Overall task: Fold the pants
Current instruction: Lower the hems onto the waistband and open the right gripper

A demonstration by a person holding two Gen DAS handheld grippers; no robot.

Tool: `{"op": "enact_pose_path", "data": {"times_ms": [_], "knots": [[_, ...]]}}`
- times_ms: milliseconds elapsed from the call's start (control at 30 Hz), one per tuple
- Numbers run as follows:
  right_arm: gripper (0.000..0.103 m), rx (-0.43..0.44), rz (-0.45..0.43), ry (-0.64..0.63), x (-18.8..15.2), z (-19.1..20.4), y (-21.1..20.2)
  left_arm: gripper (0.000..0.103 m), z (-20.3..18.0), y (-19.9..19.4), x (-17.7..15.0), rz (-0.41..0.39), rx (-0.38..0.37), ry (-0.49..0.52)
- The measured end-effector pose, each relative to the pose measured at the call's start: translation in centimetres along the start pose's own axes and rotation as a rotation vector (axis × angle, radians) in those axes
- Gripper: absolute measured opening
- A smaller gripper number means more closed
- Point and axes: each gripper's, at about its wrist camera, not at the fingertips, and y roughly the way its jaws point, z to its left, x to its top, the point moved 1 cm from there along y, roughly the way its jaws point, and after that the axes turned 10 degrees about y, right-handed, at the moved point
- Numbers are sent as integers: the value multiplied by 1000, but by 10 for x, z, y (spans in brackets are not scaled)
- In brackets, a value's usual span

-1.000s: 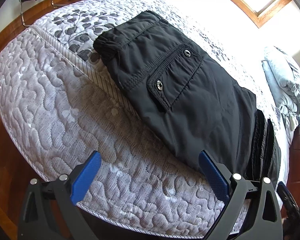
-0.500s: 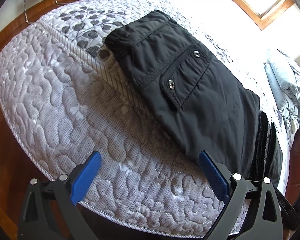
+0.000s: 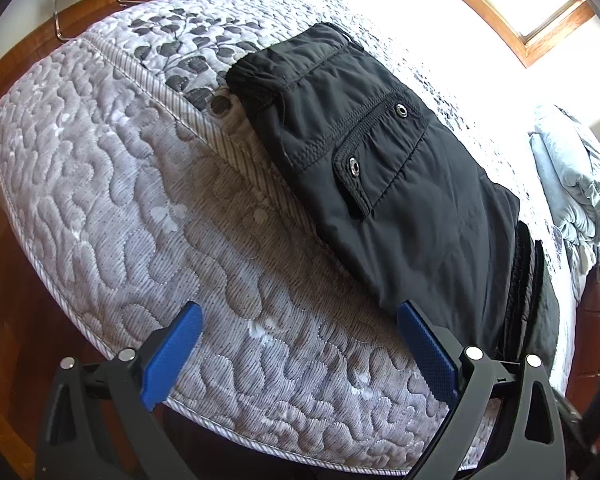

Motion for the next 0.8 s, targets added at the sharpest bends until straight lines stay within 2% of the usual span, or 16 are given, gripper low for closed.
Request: {"op": "enact_pose_path", "data": {"times_ms": [67,133,267,333,400,467,500,600,667,800], "knots": [[6,13,0,9,-1,-2,2,99,0,-1,1,-2,2,1],[13,31,5,1,0,-2,1,99,1,-3,1,-2,9,0],[41,86,-31,4,1,-4,-14,99,2,-4,3,3,3,-14],[48,107,-62,6,1,-9,-27,99,2,-5,3,5,6,-16],[62,121,-104,28,2,-20,-45,99,-2,-4,5,5,18,-11],[70,126,-152,58,4,-35,-62,99,0,-6,7,-3,31,-9],[76,120,-176,79,4,-45,-70,99,1,-7,9,-10,34,-11],[83,77,-246,146,3,-83,-95,99,7,-8,11,-14,44,-29],[88,18,-292,197,0,-112,-110,99,14,-7,13,-16,18,-63],[90,-54,-336,308,-11,-167,-124,99,30,-4,14,-31,-44,-156]]}}
